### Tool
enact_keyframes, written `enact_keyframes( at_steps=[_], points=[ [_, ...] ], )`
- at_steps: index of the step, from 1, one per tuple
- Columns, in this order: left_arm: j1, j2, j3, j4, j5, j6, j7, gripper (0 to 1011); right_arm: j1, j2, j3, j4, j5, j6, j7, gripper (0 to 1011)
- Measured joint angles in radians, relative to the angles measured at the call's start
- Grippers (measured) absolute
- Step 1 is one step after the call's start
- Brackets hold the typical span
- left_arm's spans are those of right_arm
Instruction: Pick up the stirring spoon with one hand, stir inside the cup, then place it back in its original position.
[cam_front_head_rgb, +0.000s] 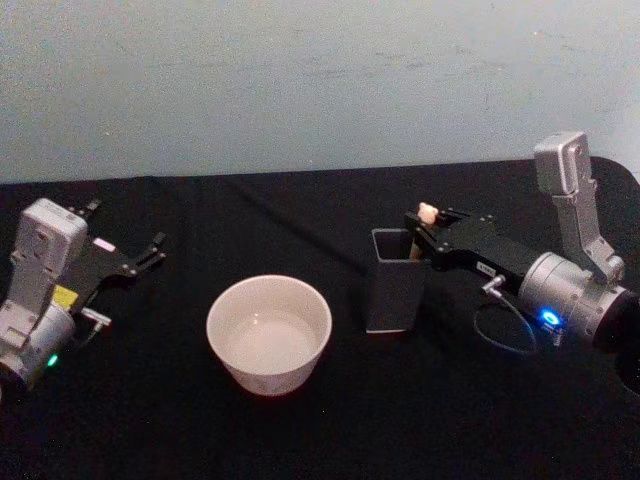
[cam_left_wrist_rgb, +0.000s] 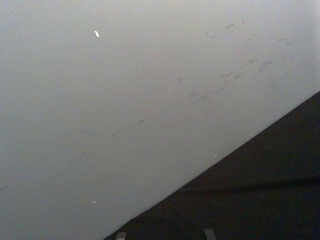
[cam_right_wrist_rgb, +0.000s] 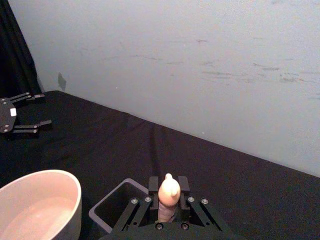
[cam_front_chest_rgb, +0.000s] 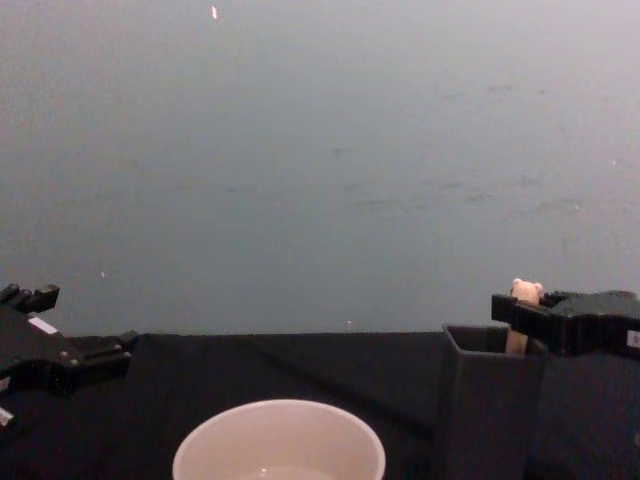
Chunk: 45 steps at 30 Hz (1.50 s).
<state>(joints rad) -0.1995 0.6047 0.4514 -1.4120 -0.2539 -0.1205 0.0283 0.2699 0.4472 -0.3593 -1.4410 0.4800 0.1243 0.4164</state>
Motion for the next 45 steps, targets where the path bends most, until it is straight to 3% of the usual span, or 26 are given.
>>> enact_keyframes(
  at_steps=[12, 19, 28, 45],
  points=[
    [0.0, 0.0, 0.0, 0.0, 0.0, 0.0, 0.0, 1001, 0.0, 0.001, 0.002, -0.006, 0.012, 0.018, 0.004, 224],
    [0.0, 0.0, 0.0, 0.0, 0.0, 0.0, 0.0, 1001, 0.001, 0.001, 0.011, -0.02, 0.083, 0.086, 0.018, 223],
    [0.0, 0.0, 0.0, 0.0, 0.0, 0.0, 0.0, 1001, -0.002, 0.011, 0.01, -0.051, 0.146, 0.128, 0.022, 223],
    [0.0, 0.0, 0.0, 0.0, 0.0, 0.0, 0.0, 1001, 0.003, 0.042, 0.015, -0.113, 0.208, 0.105, 0.007, 223]
  ],
)
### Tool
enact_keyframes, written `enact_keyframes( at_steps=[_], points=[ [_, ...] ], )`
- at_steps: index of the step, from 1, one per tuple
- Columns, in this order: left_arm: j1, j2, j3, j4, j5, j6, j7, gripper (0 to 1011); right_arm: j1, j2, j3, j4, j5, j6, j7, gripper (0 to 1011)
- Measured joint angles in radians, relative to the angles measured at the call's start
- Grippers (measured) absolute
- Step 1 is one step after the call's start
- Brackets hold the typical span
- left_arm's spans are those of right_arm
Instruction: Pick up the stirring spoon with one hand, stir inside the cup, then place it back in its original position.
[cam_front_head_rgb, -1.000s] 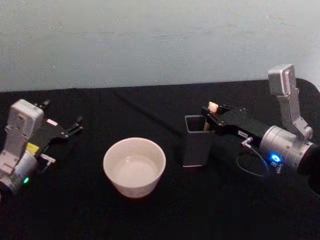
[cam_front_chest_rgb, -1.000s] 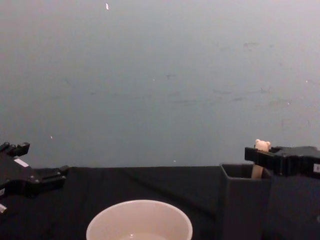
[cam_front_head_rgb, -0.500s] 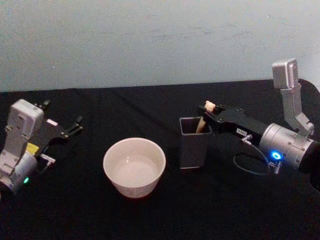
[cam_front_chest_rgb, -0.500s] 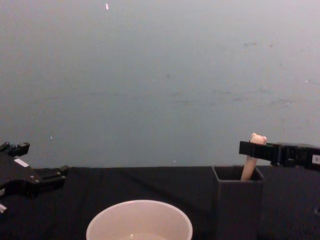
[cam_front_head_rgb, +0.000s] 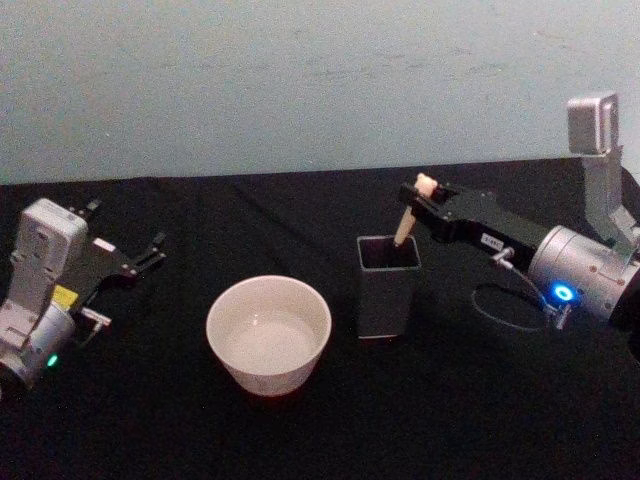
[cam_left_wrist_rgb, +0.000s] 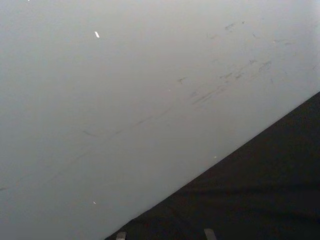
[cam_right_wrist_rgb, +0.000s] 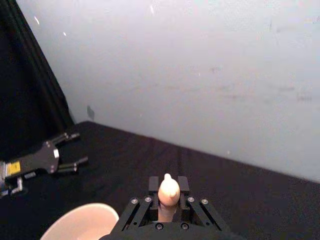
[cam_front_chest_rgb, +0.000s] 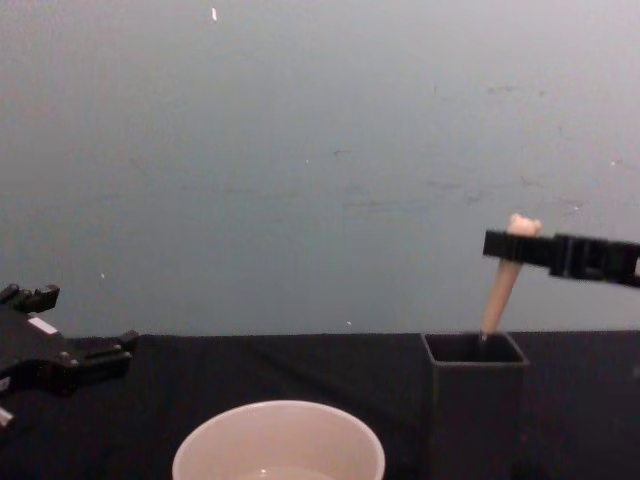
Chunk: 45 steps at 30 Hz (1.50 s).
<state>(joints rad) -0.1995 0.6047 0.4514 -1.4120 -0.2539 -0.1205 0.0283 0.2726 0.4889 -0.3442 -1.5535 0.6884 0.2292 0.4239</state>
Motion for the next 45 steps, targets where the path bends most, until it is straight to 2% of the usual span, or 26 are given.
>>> enact_keyframes(
  at_steps=[11, 24, 33, 45],
  points=[
    [0.0, 0.0, 0.0, 0.0, 0.0, 0.0, 0.0, 1001, 0.004, 0.03, 0.02, -0.049, 0.037, -0.044, -0.011, 223],
    [0.0, 0.0, 0.0, 0.0, 0.0, 0.0, 0.0, 1001, 0.028, 0.027, 0.018, -0.069, 0.073, -0.072, -0.033, 223],
    [0.0, 0.0, 0.0, 0.0, 0.0, 0.0, 0.0, 1001, 0.05, 0.012, -0.012, -0.077, 0.102, -0.074, -0.034, 223],
    [0.0, 0.0, 0.0, 0.0, 0.0, 0.0, 0.0, 1001, 0.062, 0.007, -0.097, -0.084, 0.107, -0.059, -0.011, 223]
  ],
)
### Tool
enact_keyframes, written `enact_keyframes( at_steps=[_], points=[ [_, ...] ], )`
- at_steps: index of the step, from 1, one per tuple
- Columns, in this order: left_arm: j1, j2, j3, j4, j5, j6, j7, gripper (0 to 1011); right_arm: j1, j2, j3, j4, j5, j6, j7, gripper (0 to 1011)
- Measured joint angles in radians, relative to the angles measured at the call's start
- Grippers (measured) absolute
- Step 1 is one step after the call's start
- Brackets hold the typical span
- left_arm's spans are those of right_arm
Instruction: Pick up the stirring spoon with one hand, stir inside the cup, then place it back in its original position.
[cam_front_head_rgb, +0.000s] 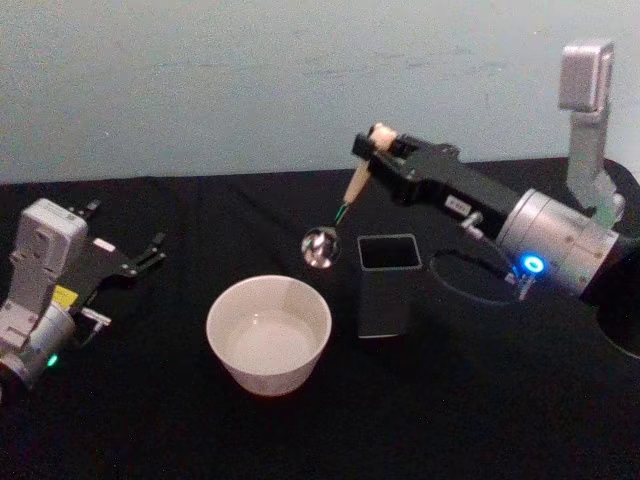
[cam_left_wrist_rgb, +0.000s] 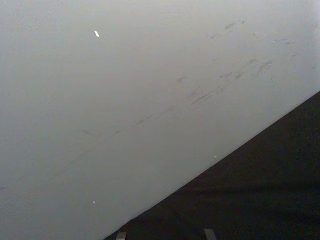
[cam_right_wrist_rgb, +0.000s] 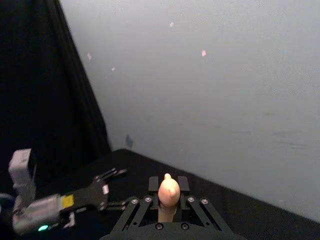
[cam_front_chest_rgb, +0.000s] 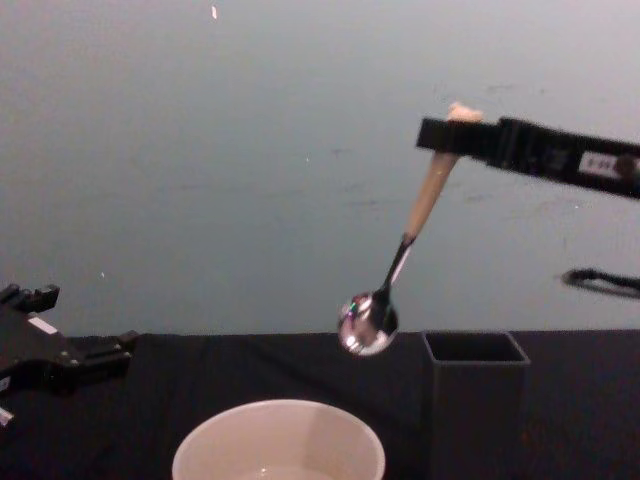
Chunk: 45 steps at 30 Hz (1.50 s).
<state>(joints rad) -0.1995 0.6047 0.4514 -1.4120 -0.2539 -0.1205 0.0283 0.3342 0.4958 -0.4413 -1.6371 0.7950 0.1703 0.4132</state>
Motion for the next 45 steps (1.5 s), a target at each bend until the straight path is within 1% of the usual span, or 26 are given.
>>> enact_keyframes(
  at_steps=[2, 5, 6, 9, 16, 25, 34, 42, 45],
  points=[
    [0.0, 0.0, 0.0, 0.0, 0.0, 0.0, 0.0, 1001, 0.001, 0.001, -0.011, 0.0, -0.003, 0.002, 0.005, 223],
    [0.0, 0.0, 0.0, 0.0, 0.0, 0.0, 0.0, 1002, 0.001, 0.003, -0.042, 0.0, -0.02, 0.001, 0.017, 223],
    [0.0, 0.0, 0.0, 0.0, 0.0, 0.0, 0.0, 1001, 0.001, 0.003, -0.042, 0.0, -0.02, 0.001, 0.017, 223],
    [0.0, 0.0, 0.0, 0.0, 0.0, 0.0, 0.0, 1001, 0.002, 0.006, -0.074, 0.007, -0.051, -0.002, 0.026, 223],
    [0.0, 0.0, 0.0, 0.0, 0.0, 0.0, 0.0, 1001, 0.008, -0.002, -0.12, 0.025, -0.109, -0.005, 0.036, 223],
    [0.0, 0.0, 0.0, 0.0, 0.0, 0.0, 0.0, 1001, 0.012, -0.012, -0.151, 0.054, -0.169, -0.02, 0.068, 223],
    [0.0, 0.0, 0.0, 0.0, 0.0, 0.0, 0.0, 1001, 0.014, -0.02, -0.17, 0.074, -0.211, -0.029, 0.099, 223],
    [0.0, 0.0, 0.0, 0.0, 0.0, 0.0, 0.0, 1001, 0.024, -0.04, -0.192, 0.087, -0.248, -0.029, 0.114, 223],
    [0.0, 0.0, 0.0, 0.0, 0.0, 0.0, 0.0, 1001, 0.03, -0.054, -0.202, 0.096, -0.267, -0.026, 0.114, 223]
  ],
)
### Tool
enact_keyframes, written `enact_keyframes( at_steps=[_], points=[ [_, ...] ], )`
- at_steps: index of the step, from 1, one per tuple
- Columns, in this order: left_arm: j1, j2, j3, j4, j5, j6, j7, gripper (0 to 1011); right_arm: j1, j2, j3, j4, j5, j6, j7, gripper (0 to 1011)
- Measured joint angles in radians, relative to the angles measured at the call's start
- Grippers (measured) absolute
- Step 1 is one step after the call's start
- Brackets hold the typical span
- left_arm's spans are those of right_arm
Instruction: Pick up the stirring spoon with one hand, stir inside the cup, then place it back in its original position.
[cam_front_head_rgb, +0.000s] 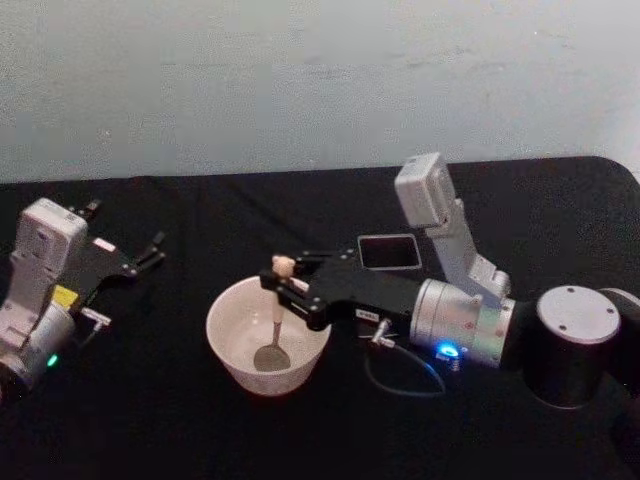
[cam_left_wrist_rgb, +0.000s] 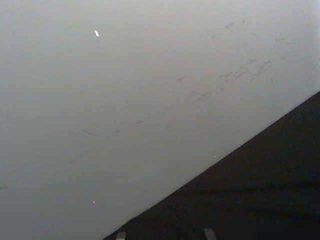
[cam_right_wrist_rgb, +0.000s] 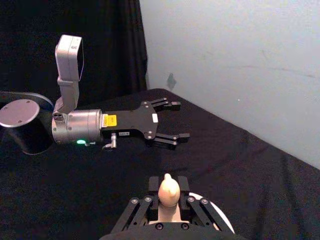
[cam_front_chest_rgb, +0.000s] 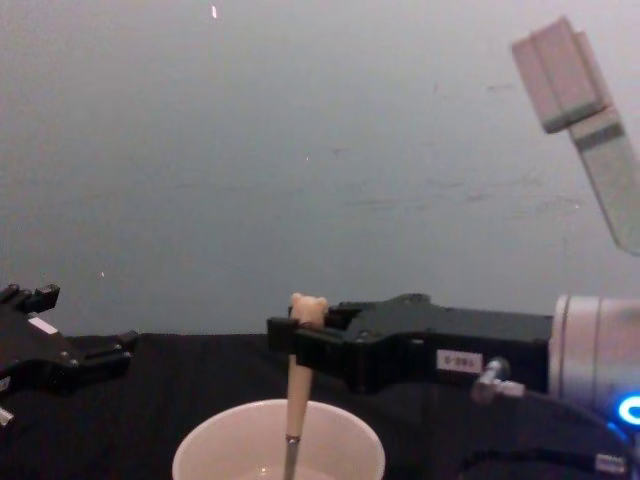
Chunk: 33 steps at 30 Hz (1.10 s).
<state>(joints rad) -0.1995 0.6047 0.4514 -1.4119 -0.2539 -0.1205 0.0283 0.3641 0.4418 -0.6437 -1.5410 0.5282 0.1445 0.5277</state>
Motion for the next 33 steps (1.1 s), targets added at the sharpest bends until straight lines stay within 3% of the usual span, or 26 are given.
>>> enact_keyframes(
  at_steps=[11, 21, 28, 33],
  points=[
    [0.0, 0.0, 0.0, 0.0, 0.0, 0.0, 0.0, 1001, 0.019, -0.058, -0.007, 0.054, -0.029, 0.019, -0.018, 223],
    [0.0, 0.0, 0.0, 0.0, 0.0, 0.0, 0.0, 1001, 0.051, -0.11, 0.013, 0.114, -0.056, 0.021, -0.05, 223],
    [0.0, 0.0, 0.0, 0.0, 0.0, 0.0, 0.0, 1001, 0.063, -0.122, 0.032, 0.141, -0.073, 0.015, -0.062, 223],
    [0.0, 0.0, 0.0, 0.0, 0.0, 0.0, 0.0, 1001, 0.058, -0.107, 0.054, 0.136, -0.078, 0.015, -0.061, 223]
  ],
)
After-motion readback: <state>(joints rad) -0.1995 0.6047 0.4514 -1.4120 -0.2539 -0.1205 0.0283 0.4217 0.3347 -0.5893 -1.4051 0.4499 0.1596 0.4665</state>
